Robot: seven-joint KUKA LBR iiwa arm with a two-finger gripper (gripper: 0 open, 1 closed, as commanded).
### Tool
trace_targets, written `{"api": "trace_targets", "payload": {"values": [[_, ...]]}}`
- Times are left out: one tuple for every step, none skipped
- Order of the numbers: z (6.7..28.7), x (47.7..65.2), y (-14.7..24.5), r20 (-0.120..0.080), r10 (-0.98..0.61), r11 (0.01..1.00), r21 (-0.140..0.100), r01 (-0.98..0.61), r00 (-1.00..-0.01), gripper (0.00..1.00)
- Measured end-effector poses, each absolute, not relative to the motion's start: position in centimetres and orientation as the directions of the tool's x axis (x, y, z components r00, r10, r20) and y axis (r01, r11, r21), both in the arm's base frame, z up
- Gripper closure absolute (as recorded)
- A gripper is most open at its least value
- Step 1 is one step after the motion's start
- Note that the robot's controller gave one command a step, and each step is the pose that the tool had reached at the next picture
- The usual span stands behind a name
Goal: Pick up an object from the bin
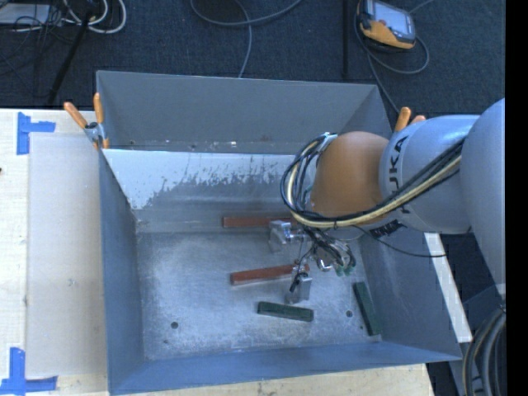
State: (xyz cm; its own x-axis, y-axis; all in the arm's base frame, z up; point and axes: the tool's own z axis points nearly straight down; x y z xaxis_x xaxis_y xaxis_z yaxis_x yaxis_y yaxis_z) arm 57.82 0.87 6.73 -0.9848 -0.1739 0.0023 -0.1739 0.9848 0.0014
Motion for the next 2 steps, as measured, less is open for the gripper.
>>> {"api": "trace_targets", "payload": {"values": [[7.0,57.9,0.8,-0.001,-0.174,0.985,0.0,-0.174,-0.985,1.0],[21.2,56.2,-0.8,-0.008,-0.268,0.963,-0.002,-0.268,-0.963,1.0]]}}
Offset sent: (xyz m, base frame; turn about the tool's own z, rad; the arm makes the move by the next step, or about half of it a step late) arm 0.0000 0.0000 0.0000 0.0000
